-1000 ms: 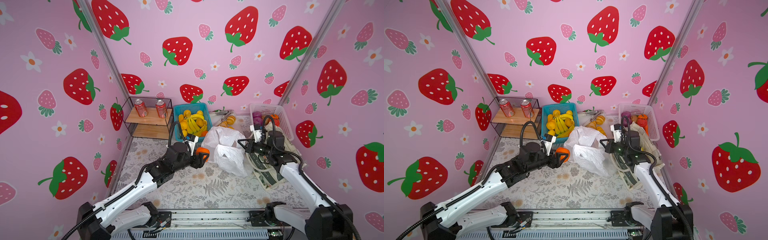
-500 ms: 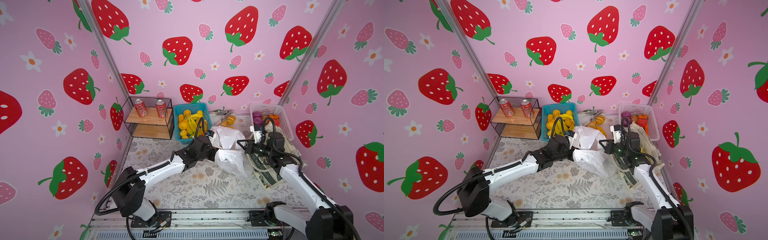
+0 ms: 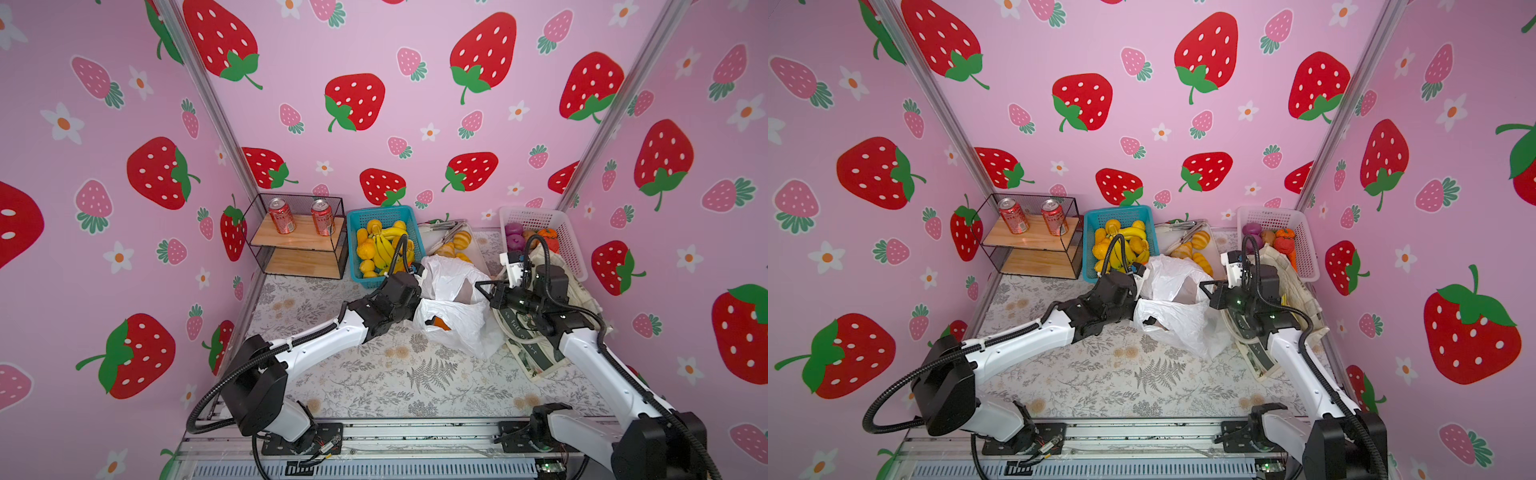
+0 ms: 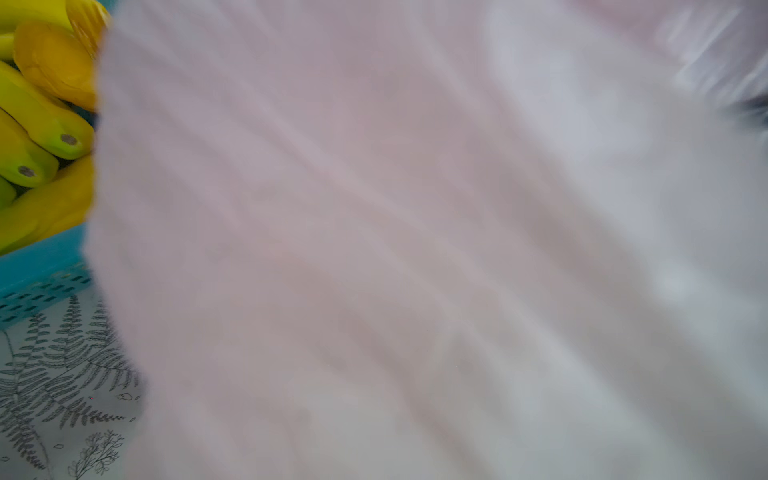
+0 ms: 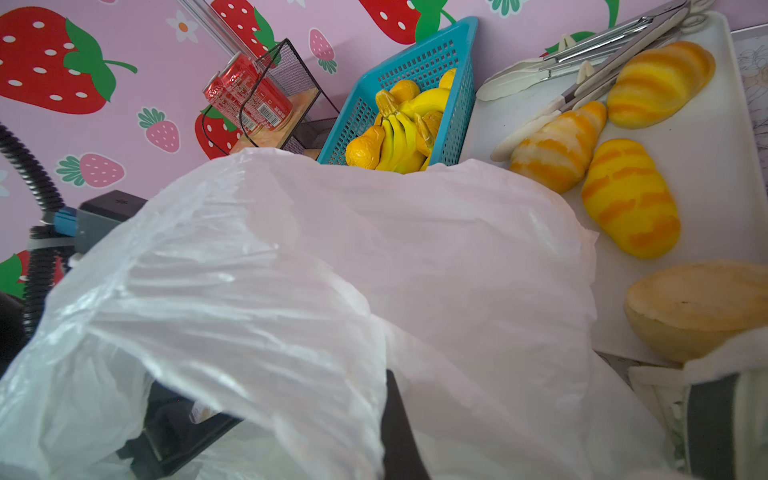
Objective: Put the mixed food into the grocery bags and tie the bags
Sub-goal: 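Lower the orange into the bag and open the left gripper, then move the left gripper back over the teal basket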
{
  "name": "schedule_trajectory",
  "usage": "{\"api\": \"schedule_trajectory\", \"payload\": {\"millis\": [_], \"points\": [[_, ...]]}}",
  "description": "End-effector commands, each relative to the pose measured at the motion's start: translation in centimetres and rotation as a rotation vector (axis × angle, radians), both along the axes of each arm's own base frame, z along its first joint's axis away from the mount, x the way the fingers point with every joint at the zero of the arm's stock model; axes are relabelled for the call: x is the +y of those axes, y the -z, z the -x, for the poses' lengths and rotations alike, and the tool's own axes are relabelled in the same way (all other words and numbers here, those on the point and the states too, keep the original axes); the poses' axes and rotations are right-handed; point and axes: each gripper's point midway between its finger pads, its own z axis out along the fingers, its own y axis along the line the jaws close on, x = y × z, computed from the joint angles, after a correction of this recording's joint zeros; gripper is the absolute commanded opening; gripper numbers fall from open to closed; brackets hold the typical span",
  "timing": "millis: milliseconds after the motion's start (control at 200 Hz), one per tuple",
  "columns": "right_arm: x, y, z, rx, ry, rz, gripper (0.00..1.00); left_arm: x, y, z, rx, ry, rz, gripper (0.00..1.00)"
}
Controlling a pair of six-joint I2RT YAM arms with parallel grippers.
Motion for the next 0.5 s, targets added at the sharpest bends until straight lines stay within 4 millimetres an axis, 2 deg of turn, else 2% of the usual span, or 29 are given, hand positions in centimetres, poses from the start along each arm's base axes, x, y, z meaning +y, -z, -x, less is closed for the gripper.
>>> {"api": "schedule_trajectory", "payload": {"millis": [0, 145, 240, 305, 375, 495], "points": [[-0.2, -1.5, -0.5, -0.047, 0.017, 0.021, 0.01, 1.6, -2.1, 0.6, -0.028, 0.009, -0.002, 0.89], [-0.9, -0.9, -1.0, -0.044, 0.047, 0.056, 0.01, 4.0, -4.3, 2.2, -0.009, 0.053, 0.077, 0.85], [-1.0, -0.5, -1.2, -0.036, 0.053, 0.064, 0.01, 6.9, -6.0, 1.6, -0.006, -0.011, 0.17, 0.83], [-0.9, -0.3, -1.4, -0.033, 0.049, 0.062, 0.01, 9.2, -6.8, 0.0, -0.002, -0.109, 0.242, 0.82], [-0.8, -0.2, -1.5, -0.032, 0.047, 0.06, 0.01, 11.3, -6.6, -2.4, 0.022, -0.225, 0.264, 0.82], [-0.9, -0.3, -1.5, -0.037, 0.048, 0.064, 0.01, 12.2, -4.6, -6.5, 0.086, -0.323, 0.135, 0.82]]}}
